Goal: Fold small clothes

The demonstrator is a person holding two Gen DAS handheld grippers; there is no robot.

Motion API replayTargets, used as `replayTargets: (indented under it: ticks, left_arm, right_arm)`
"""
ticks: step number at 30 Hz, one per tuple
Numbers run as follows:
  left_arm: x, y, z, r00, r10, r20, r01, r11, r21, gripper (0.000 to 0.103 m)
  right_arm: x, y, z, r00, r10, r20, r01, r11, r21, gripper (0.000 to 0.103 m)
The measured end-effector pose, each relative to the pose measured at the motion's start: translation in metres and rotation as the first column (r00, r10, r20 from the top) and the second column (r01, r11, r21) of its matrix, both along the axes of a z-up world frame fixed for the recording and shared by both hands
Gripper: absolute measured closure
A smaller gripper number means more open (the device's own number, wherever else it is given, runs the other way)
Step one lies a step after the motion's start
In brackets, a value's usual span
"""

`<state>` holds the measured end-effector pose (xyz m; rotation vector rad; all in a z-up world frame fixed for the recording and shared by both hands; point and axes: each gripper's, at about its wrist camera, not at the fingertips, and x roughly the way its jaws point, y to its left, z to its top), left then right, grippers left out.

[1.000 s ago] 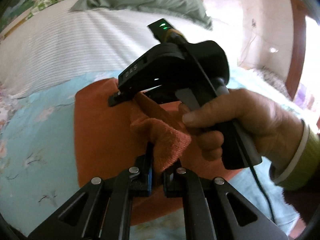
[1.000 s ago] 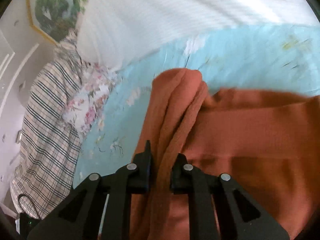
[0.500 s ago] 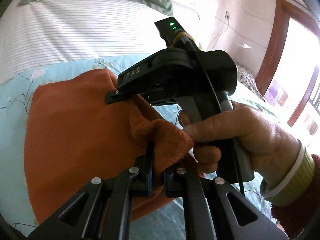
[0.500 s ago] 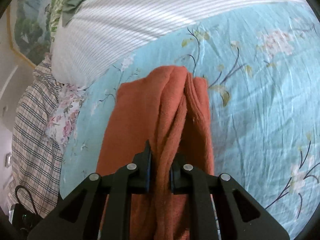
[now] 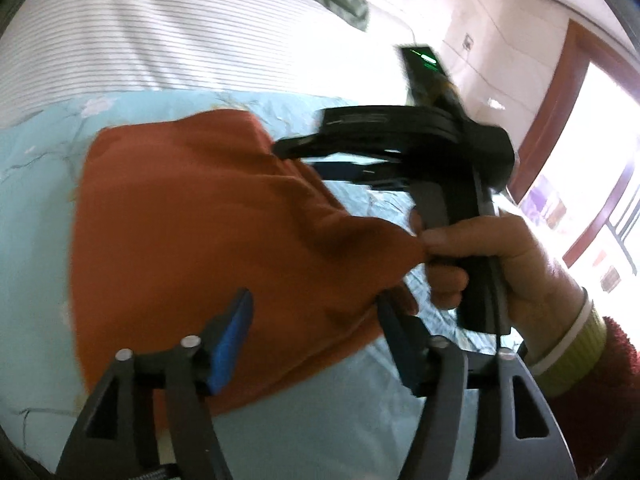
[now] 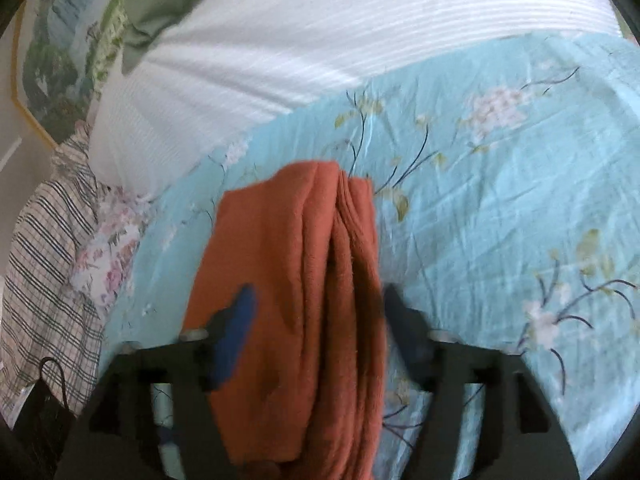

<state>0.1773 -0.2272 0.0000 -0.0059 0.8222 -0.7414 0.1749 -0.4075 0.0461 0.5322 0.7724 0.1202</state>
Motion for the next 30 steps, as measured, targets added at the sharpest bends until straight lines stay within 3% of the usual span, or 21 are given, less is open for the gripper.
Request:
replayTargets:
  ticks: [2, 6, 11, 14, 17, 21, 22, 23, 24, 27, 28, 30]
  left_arm:
    - [0.003, 0.023, 0.003, 0.999, 0.047, -0.002, -0.047, 0.999, -0.002, 0.022]
    - [0.028, 0.069, 0.004, 0.986, 0.167, -0.026, -0.167, 0.986, 0.016, 0.019]
    - [0.074, 0.116, -0.020, 0.948, 0.258, -0.188, -0.264, 0.964, -0.008, 0.019]
    - [0.096, 0.125, -0.037, 0.921, 0.310, -0.237, -0.323, 0.946, -0.015, 0.019]
    - [0.112, 0.121, -0.050, 0.911, 0.301, -0.281, -0.321, 0.947, -0.025, 0.019]
    - [0.130, 0.105, -0.052, 0.922, 0.237, -0.305, -0.264, 0.963, -0.049, 0.019]
    - [0.135, 0.101, -0.055, 0.917, 0.221, -0.332, -0.253, 0.966, -0.054, 0.022]
    - [0.141, 0.097, -0.057, 0.915, 0.199, -0.350, -0.237, 0.969, -0.069, 0.034]
    - [0.143, 0.093, -0.060, 0.913, 0.173, -0.370, -0.217, 0.973, -0.081, 0.038]
    - [0.149, 0.085, -0.061, 0.920, 0.174, -0.350, -0.214, 0.974, -0.079, 0.059]
    - [0.147, 0.089, -0.058, 0.925, 0.170, -0.339, -0.212, 0.973, -0.091, 0.073]
    - [0.140, 0.098, -0.047, 0.930, 0.163, -0.330, -0.211, 0.971, -0.113, 0.076]
  right_arm:
    - [-0.003, 0.000, -0.001, 1.000, 0.002, -0.003, -0.002, 1.000, 0.010, 0.020]
    - [0.000, 0.000, -0.015, 0.998, 0.005, -0.062, -0.004, 1.000, 0.012, 0.020]
    - [0.008, 0.002, -0.030, 0.994, 0.024, -0.104, -0.017, 0.998, 0.059, 0.020]
    - [0.014, 0.002, -0.038, 0.993, 0.031, -0.118, -0.020, 0.995, 0.094, 0.020]
    - [0.016, 0.001, -0.041, 0.992, 0.035, -0.125, -0.021, 0.994, 0.110, 0.021]
    - [0.022, 0.009, -0.045, 0.985, 0.076, -0.157, -0.062, 0.994, 0.094, 0.042]
    - [0.024, 0.011, -0.047, 0.983, 0.085, -0.162, -0.069, 0.992, 0.103, 0.052]
    - [0.025, 0.011, -0.050, 0.982, 0.092, -0.166, -0.072, 0.989, 0.127, 0.057]
    - [0.025, 0.011, -0.053, 0.981, 0.096, -0.169, -0.070, 0.986, 0.152, 0.062]
    - [0.020, 0.022, -0.046, 0.984, 0.091, -0.152, -0.072, 0.989, 0.128, 0.070]
    - [0.017, 0.027, -0.041, 0.986, 0.093, -0.139, -0.076, 0.989, 0.123, 0.071]
    - [0.012, 0.040, -0.033, 0.988, 0.113, -0.104, -0.097, 0.984, 0.148, 0.073]
